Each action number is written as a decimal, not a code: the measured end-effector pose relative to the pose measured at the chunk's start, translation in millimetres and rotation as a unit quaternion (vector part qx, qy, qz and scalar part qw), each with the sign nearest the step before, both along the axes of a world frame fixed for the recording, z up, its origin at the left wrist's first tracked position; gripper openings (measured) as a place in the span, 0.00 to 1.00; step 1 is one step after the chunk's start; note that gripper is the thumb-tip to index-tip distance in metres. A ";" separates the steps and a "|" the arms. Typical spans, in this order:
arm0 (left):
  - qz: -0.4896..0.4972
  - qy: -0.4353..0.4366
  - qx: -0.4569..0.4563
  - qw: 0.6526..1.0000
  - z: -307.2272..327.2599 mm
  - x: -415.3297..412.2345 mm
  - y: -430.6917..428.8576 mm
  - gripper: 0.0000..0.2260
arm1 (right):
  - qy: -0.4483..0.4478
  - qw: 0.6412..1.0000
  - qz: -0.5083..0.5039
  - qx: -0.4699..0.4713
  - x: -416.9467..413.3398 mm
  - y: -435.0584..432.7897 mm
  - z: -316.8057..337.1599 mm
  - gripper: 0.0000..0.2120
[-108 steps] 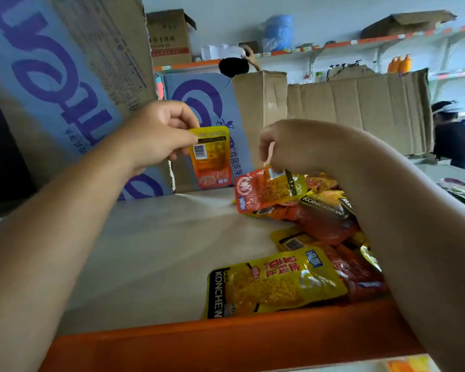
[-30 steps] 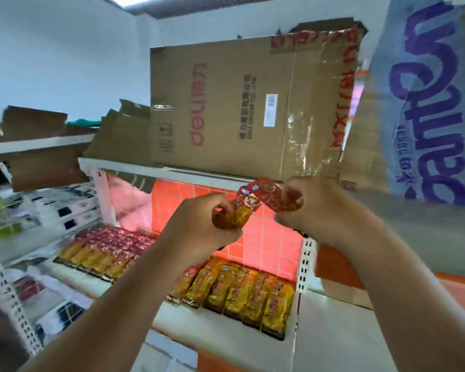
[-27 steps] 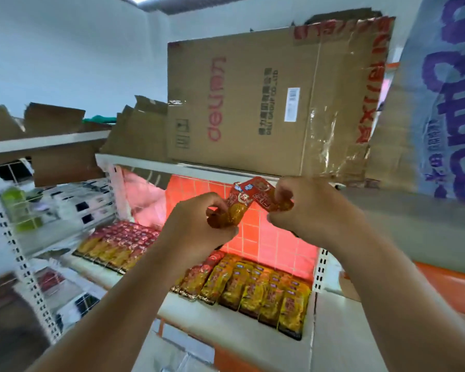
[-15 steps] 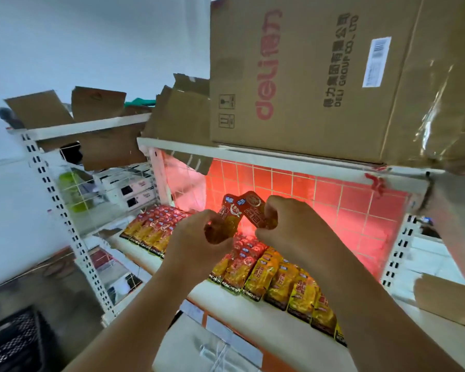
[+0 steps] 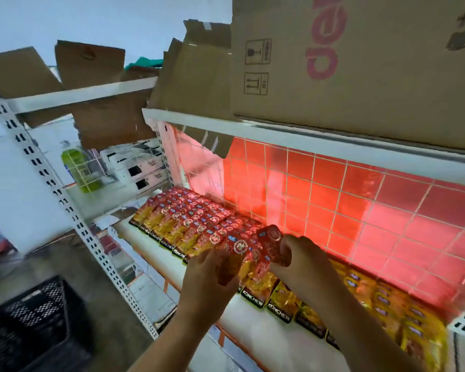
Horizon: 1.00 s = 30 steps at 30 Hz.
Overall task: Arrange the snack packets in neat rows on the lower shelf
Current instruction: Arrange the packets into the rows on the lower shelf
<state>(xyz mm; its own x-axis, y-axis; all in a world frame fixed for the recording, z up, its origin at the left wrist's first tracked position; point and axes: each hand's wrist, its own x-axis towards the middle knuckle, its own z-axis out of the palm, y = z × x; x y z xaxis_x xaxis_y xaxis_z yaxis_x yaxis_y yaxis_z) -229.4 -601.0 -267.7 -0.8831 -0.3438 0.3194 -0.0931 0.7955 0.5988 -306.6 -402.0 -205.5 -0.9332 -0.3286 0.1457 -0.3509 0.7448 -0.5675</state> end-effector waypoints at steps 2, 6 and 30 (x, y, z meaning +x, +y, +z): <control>-0.003 -0.018 -0.003 1.000 -16.8 -3.9 -8.2 0.23 | -0.005 1.000 0.003 0.006 -0.8 -7.7 -11.0 0.14; -0.017 -0.032 0.004 0.999 -47.8 -15.6 -28.6 0.23 | -0.031 0.999 0.005 0.029 -2.0 -23.8 -41.5 0.16; -0.182 -0.026 -0.119 0.976 -88.1 -88.9 -99.5 0.18 | -0.077 0.962 -0.237 0.112 16.8 -140.0 -101.2 0.24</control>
<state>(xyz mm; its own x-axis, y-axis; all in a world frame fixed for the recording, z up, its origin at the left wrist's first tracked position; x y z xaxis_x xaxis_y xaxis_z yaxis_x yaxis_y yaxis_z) -318.3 -700.5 -355.8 -0.9499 0.0741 0.3036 0.1961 0.8977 0.3945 -289.8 -542.0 -306.7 -0.9909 0.1311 -0.0302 0.1324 0.9100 -0.3928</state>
